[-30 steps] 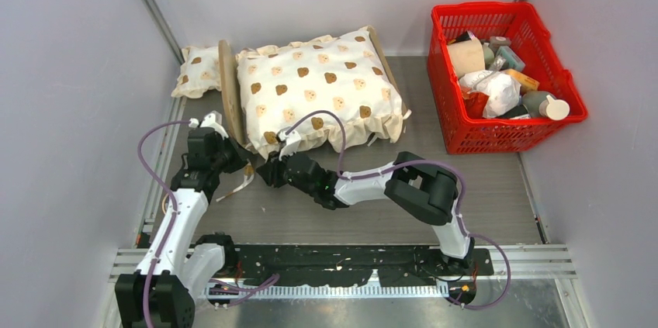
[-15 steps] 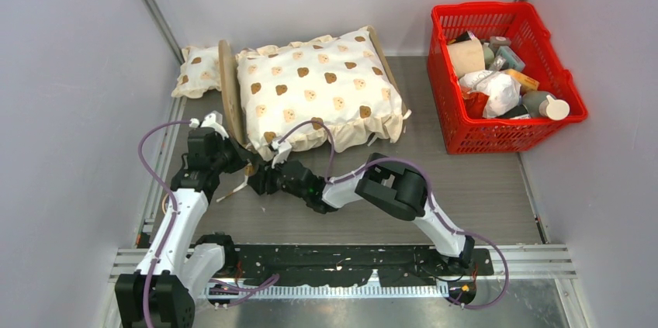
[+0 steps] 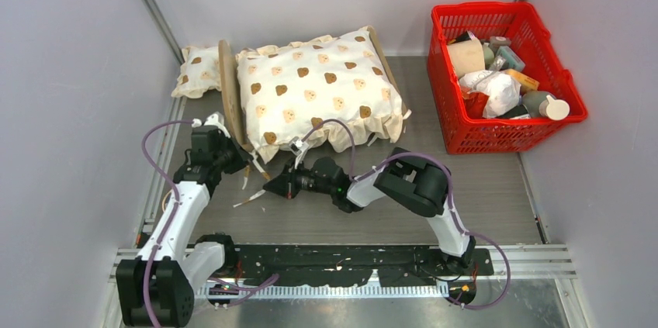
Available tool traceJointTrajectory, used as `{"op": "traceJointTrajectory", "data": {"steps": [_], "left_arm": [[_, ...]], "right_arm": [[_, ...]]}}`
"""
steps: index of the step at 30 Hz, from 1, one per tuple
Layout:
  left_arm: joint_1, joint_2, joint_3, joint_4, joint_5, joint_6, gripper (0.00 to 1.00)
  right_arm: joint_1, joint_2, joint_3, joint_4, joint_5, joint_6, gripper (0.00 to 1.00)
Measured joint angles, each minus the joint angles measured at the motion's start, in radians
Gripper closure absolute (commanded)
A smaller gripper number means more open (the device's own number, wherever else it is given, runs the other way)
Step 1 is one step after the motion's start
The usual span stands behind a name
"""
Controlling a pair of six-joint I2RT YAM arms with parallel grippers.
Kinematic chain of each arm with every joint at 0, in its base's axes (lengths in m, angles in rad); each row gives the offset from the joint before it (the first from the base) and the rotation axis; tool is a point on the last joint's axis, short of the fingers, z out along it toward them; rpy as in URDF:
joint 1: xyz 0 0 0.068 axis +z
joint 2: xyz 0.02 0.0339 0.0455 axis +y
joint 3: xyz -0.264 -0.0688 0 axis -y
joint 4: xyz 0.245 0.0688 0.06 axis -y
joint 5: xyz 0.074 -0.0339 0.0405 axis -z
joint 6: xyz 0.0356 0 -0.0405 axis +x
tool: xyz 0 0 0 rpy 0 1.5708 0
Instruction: Set up the pet bed
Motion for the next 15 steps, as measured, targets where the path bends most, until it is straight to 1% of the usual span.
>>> {"op": "traceJointTrajectory", "data": {"steps": [2, 5, 7, 9, 11, 15], "left_arm": [[0.0, 0.024, 0.011, -0.011, 0.003, 0.0, 1.0], [0.0, 0.034, 0.013, -0.014, 0.006, 0.0, 1.0], [0.0, 0.036, 0.013, -0.014, 0.008, 0.0, 1.0], [0.0, 0.039, 0.013, -0.014, 0.011, 0.0, 1.0], [0.0, 0.042, 0.013, -0.011, 0.013, -0.002, 1.0], [0.0, 0.053, -0.004, 0.034, 0.024, -0.013, 1.0]], "right_arm": [[-0.017, -0.021, -0.019, 0.044, -0.071, 0.012, 0.9], [-0.027, -0.024, -0.032, 0.095, -0.142, 0.045, 0.89], [-0.03, -0.026, -0.055, 0.115, -0.15, 0.075, 0.88], [-0.037, -0.035, -0.104, 0.119, -0.141, 0.117, 0.84], [-0.05, -0.06, -0.156, 0.084, -0.123, 0.154, 0.77], [-0.061, -0.156, -0.203, -0.103, -0.083, 0.172, 0.71]]}}
